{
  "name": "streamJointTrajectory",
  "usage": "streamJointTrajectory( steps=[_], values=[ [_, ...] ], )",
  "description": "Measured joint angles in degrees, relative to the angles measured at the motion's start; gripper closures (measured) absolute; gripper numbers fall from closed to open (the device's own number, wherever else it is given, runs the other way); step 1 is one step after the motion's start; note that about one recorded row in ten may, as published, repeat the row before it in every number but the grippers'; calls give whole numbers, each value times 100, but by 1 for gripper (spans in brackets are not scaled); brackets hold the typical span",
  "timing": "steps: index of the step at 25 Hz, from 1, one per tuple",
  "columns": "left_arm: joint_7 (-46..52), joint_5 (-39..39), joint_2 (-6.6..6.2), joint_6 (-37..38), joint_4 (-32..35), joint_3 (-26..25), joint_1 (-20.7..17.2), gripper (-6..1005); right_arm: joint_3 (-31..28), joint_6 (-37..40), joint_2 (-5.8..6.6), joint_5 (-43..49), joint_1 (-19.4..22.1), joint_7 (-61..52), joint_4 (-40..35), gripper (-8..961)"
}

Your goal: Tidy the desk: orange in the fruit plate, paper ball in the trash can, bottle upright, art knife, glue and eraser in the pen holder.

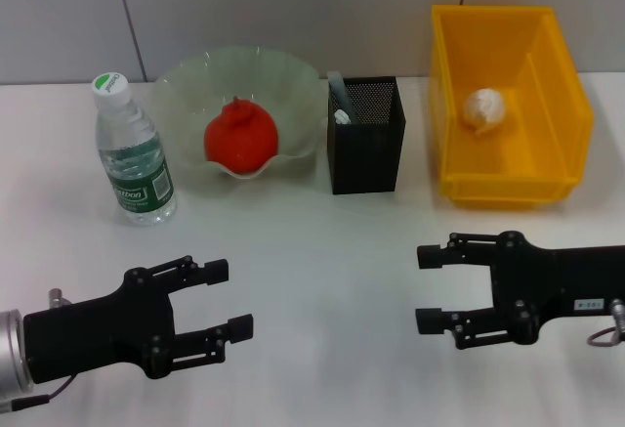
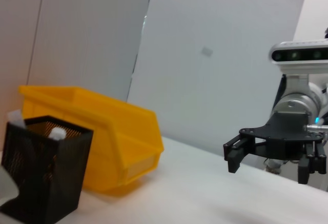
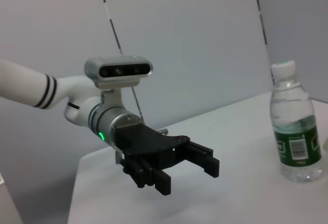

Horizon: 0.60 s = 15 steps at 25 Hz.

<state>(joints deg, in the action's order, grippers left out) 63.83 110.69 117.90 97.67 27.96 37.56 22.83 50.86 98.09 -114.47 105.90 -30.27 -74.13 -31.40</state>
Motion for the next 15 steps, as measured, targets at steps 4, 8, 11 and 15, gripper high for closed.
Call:
streamJointTrajectory(
  steps=[4, 8, 11, 15],
  values=[
    [7, 49, -51, -8, 8, -5, 10, 205, -4, -227, -142, 1, 68, 51, 13, 131],
    [34, 132, -128, 31, 13, -2, 77, 205, -20, -372, -312, -25, 160, 56, 20, 131],
    [75, 318, -199, 35, -34, 5, 160, 207, -23, -417, -358, -27, 194, 42, 32, 131],
    [76, 355, -189, 53, -36, 6, 135, 213, -24, -378, -365, -36, 195, 19, 42, 131]
  ],
)
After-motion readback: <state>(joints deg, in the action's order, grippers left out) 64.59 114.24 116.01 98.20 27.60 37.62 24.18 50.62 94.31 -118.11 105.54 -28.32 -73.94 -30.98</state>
